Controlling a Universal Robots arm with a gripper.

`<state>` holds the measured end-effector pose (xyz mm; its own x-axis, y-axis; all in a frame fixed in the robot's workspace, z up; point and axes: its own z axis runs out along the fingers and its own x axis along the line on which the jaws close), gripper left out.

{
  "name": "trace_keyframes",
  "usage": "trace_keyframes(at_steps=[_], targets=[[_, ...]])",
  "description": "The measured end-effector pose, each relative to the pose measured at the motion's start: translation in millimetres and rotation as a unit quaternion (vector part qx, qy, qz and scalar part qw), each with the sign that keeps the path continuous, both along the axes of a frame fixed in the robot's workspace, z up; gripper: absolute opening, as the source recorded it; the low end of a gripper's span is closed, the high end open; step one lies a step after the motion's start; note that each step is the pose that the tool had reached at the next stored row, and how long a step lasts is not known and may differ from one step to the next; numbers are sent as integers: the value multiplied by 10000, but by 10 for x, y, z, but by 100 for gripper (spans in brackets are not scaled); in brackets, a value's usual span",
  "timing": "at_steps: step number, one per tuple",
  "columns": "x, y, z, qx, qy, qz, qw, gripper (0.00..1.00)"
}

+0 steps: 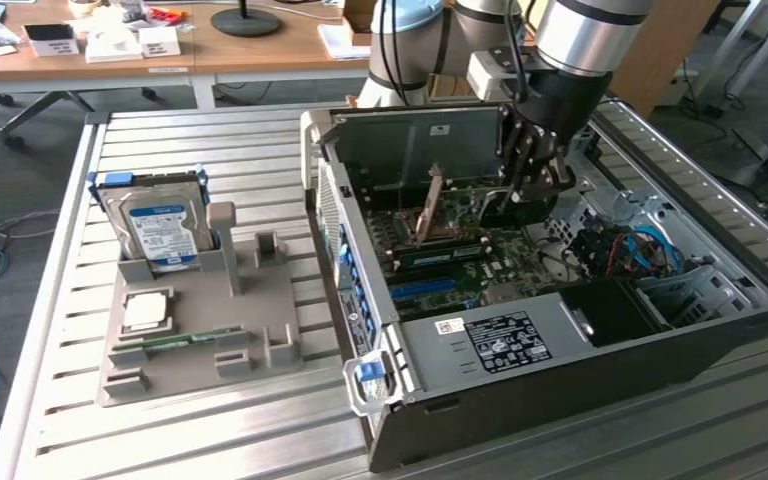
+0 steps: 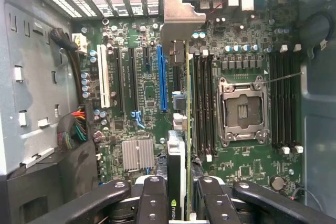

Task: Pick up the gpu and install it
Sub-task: 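Insert the gpu into the slot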

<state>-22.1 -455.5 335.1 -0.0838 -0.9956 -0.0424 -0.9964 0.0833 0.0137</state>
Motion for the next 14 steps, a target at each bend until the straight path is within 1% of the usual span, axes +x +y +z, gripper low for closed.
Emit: trace_keyframes(at_steps=[1,3,5,10,14], targets=[[-1,-5,-3,1,0,-1,10000,27],[-1,-32,-7,2,-1,3,10000,27],[-3,-44,-16,3,-1,14,10000,27],[-19,-47,-48,2,-1,71,10000,27],[-61,-48,-109,2,-1,96,10000,27]])
